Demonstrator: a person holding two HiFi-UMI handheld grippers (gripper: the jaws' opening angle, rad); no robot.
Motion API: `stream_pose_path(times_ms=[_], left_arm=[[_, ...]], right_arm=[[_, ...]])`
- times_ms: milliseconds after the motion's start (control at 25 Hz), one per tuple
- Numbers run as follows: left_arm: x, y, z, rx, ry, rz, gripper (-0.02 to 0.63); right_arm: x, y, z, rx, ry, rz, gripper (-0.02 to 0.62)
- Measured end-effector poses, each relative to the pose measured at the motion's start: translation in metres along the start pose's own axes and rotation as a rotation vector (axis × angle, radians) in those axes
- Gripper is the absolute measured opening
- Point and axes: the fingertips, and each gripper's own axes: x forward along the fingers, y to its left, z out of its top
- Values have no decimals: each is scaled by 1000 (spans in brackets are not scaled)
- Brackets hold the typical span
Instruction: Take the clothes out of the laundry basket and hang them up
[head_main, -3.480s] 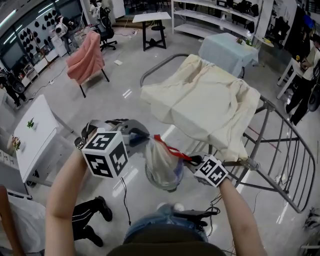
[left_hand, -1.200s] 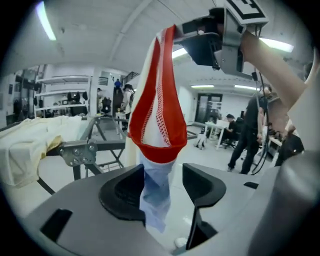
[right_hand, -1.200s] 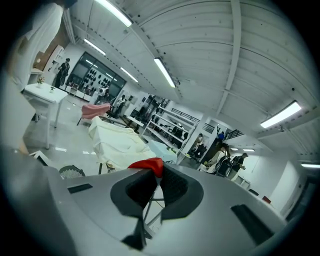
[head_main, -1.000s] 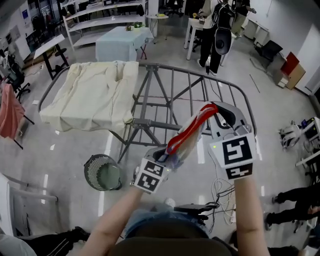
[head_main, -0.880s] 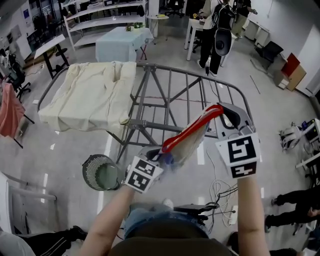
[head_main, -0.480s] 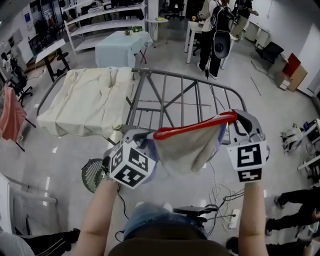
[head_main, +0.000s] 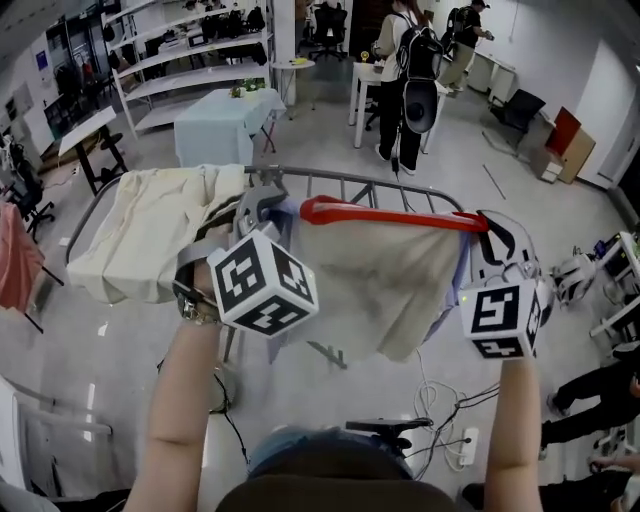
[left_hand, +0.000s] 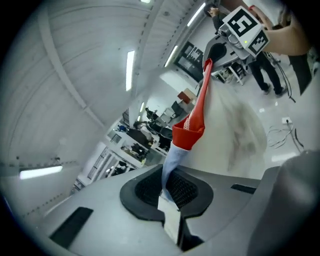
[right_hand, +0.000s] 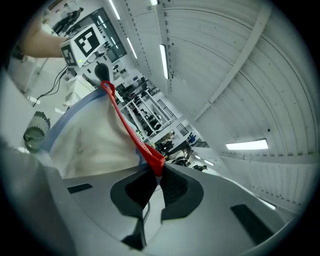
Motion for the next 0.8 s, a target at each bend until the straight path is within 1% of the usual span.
stream_pose_path(times_ms=[120, 240, 600, 680, 800], left_arm=[[5, 24, 19, 100, -18, 97, 11], [11, 40, 34, 194, -39, 174, 11], [18, 91, 79, 406, -76, 406, 11], [19, 103, 91, 451, -92, 457, 11], [22, 119, 115, 526, -95, 517, 11]], right_arm=[[3, -17, 2, -52, -14, -40, 8], [6, -31, 4, -103, -18, -81, 8], [21, -81, 18, -280, -14, -225, 8], [26, -97, 22, -313, -12, -258, 8], [35, -124, 24, -363, -10, -298, 8]])
